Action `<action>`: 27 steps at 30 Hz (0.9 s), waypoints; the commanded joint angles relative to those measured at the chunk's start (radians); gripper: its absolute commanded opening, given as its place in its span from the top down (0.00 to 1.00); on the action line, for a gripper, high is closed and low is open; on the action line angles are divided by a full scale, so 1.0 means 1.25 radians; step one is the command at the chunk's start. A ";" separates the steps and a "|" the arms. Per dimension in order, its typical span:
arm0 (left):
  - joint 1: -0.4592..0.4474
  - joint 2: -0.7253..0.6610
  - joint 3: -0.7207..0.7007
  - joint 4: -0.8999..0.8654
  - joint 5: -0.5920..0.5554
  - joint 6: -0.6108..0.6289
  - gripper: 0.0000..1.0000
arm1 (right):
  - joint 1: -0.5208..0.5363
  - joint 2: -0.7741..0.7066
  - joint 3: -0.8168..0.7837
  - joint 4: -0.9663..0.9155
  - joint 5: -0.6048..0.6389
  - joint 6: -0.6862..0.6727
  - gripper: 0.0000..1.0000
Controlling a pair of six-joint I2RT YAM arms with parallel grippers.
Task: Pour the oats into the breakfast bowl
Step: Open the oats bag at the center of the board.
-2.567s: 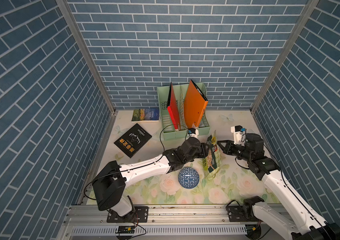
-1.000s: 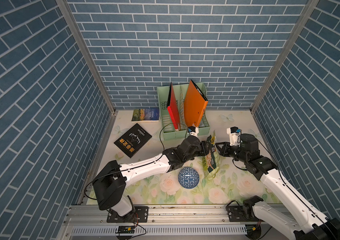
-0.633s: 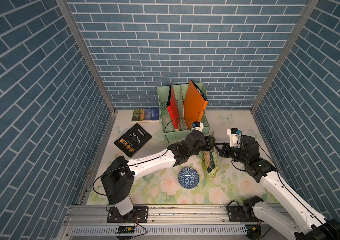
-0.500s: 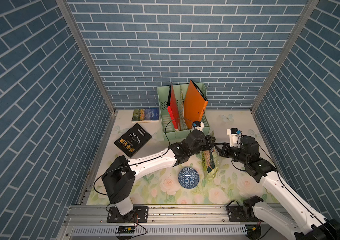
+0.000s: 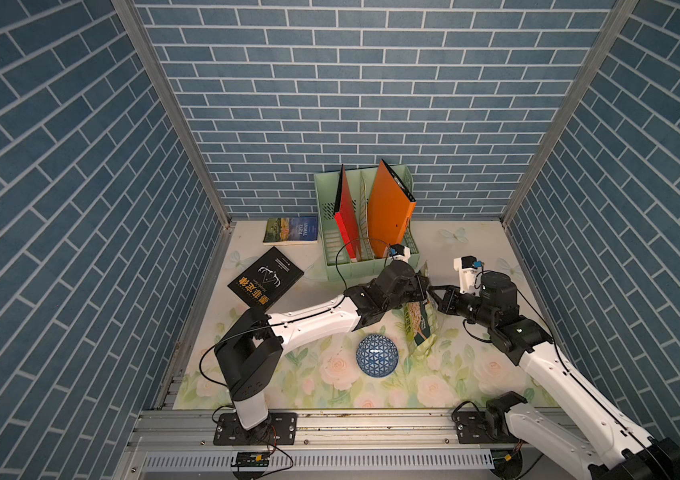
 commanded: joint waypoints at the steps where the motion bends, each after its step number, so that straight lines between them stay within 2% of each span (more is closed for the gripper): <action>1: 0.007 0.014 0.014 -0.015 -0.006 0.007 0.96 | 0.004 -0.009 0.019 0.001 0.003 -0.002 1.00; 2: 0.008 0.016 0.019 -0.019 -0.004 0.006 1.00 | 0.004 -0.008 0.027 -0.010 0.016 -0.012 1.00; 5: 0.016 0.016 0.050 -0.075 -0.025 0.004 1.00 | 0.004 0.003 0.071 -0.077 0.101 -0.066 1.00; 9: 0.030 -0.012 0.109 -0.188 -0.118 0.074 1.00 | 0.003 0.052 0.167 -0.195 0.342 -0.137 1.00; 12: 0.052 -0.046 0.125 -0.223 -0.116 0.107 1.00 | -0.005 0.089 0.225 -0.220 0.438 -0.167 1.00; 15: 0.076 -0.064 0.111 -0.221 -0.057 0.102 1.00 | -0.031 0.119 0.252 -0.200 0.425 -0.171 1.00; 17: 0.084 -0.070 0.097 -0.207 -0.017 0.088 1.00 | -0.050 0.137 0.257 -0.175 0.381 -0.155 1.00; 21: 0.091 -0.078 0.078 -0.199 0.004 0.074 1.00 | -0.067 0.164 0.262 -0.131 0.331 -0.144 1.00; 27: 0.108 -0.087 0.090 -0.171 0.084 0.020 1.00 | -0.088 0.215 0.317 -0.126 0.298 -0.204 1.00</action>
